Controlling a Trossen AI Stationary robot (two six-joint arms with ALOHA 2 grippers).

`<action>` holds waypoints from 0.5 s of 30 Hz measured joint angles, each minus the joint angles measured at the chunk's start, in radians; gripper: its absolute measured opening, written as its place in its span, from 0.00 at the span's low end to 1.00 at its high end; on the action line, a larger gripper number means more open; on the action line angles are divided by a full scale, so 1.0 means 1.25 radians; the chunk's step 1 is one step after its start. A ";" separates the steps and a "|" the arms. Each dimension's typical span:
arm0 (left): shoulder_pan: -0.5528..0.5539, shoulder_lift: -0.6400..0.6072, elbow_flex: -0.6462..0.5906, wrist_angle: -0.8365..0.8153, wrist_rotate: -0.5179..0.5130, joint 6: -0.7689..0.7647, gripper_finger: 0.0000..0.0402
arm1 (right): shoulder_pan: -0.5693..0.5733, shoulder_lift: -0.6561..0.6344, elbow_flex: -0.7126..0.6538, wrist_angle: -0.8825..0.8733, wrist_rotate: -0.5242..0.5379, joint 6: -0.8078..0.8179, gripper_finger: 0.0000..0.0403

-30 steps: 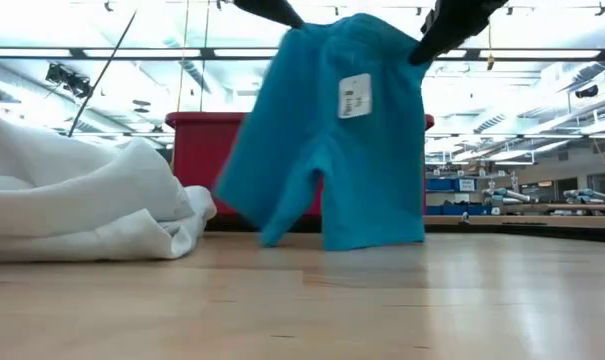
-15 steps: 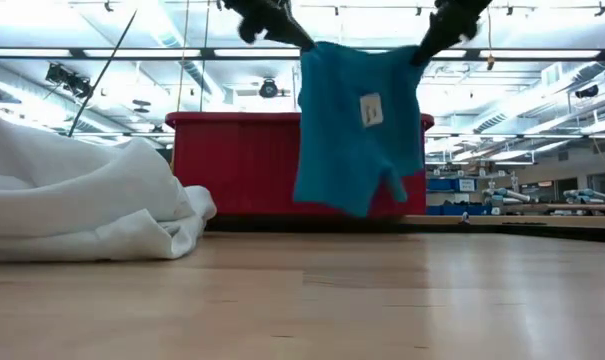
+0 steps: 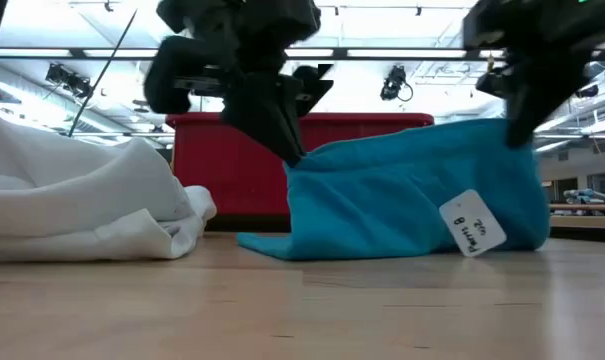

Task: Fold laundry
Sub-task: Fold the blue underwear

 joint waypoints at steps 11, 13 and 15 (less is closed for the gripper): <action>-0.086 0.008 -0.031 0.138 0.033 -0.060 0.04 | 0.136 0.144 -0.001 0.070 -0.028 0.042 0.08; -0.092 0.009 -0.031 0.155 0.041 -0.086 0.05 | 0.144 0.173 -0.002 0.069 -0.033 0.063 0.09; -0.097 0.018 -0.030 0.175 0.056 -0.104 0.05 | 0.150 0.196 -0.001 0.067 -0.058 0.081 0.10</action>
